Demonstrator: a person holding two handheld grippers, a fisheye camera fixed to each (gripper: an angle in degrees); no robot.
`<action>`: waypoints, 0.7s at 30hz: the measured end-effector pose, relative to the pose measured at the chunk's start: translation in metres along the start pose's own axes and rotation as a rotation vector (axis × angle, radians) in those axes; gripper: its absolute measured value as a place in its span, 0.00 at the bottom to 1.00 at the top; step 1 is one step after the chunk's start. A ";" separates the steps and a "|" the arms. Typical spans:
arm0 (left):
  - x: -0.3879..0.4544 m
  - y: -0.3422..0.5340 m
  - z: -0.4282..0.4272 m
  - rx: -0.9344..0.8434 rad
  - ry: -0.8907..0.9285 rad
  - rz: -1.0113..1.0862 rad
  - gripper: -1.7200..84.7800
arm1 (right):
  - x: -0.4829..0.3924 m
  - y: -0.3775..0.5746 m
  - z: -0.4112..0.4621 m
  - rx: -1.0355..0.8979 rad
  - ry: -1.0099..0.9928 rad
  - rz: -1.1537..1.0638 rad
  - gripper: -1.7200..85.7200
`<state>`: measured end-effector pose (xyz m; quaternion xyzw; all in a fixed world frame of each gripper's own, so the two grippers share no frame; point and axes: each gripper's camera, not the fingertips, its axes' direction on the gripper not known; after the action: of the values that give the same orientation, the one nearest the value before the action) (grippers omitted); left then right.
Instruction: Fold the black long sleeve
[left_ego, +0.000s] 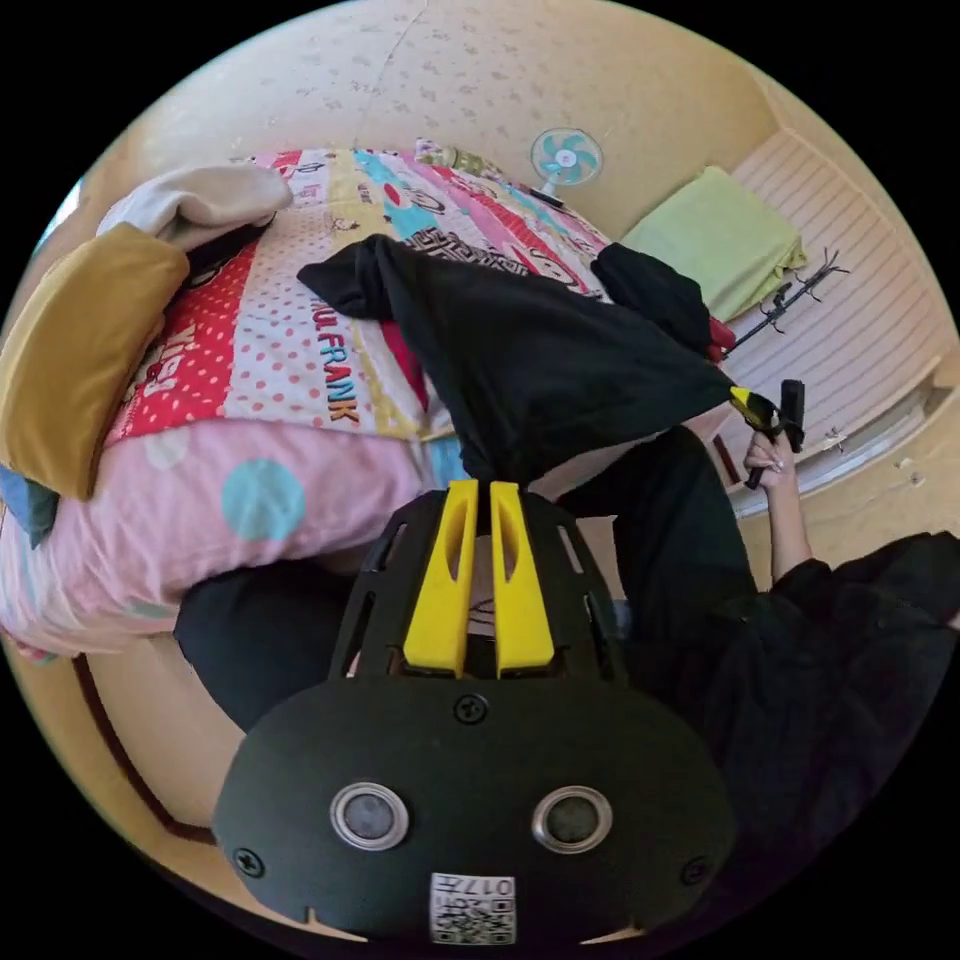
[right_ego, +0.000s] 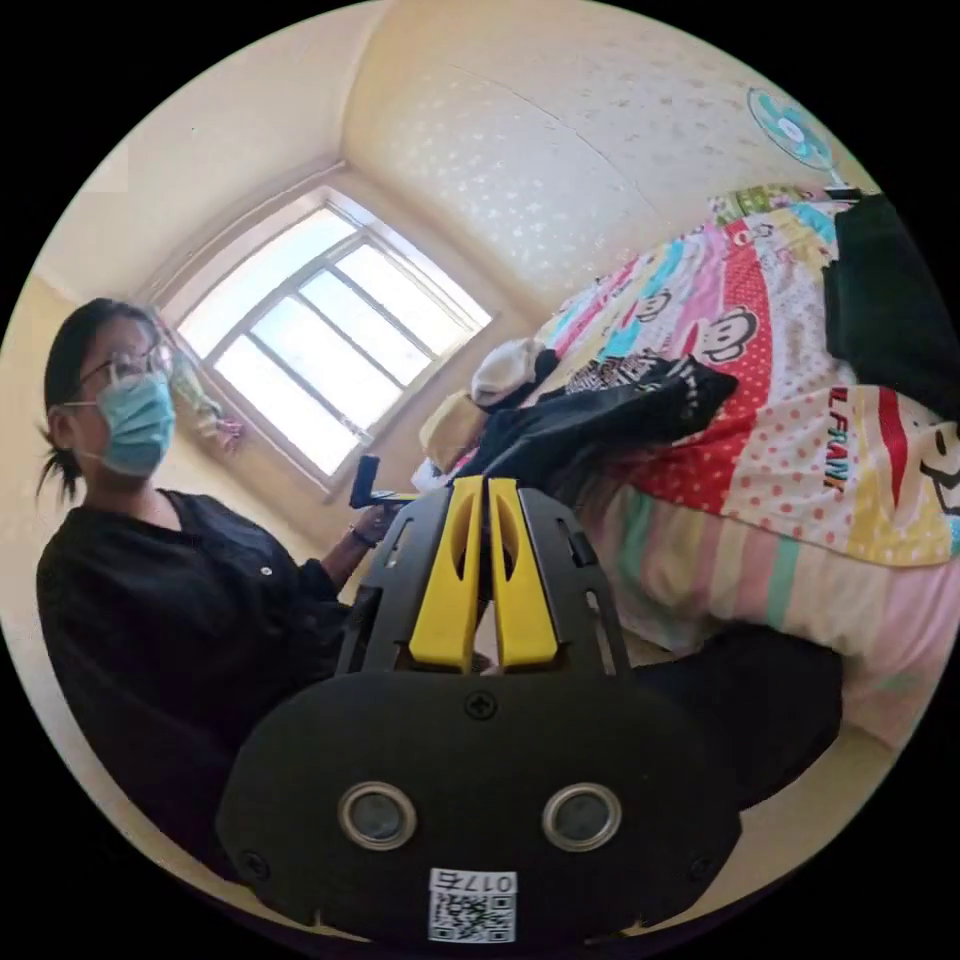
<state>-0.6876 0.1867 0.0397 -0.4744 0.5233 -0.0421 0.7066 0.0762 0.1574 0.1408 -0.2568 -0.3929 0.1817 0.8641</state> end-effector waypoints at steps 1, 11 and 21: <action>0.005 0.008 -0.025 0.009 0.181 0.094 0.03 | -0.015 0.008 -0.019 0.015 -0.098 -0.052 0.04; -0.042 0.024 -0.148 0.354 0.365 0.135 0.03 | 0.023 -0.028 -0.072 0.290 -0.153 -0.045 0.04; -0.197 -0.168 -0.094 0.549 0.073 -0.211 0.17 | 0.227 -0.233 0.038 0.204 0.364 0.426 0.09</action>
<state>-0.7759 0.1458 0.2975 -0.3154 0.4652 -0.2721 0.7811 0.2153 0.0986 0.4319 -0.2738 -0.1482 0.3485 0.8841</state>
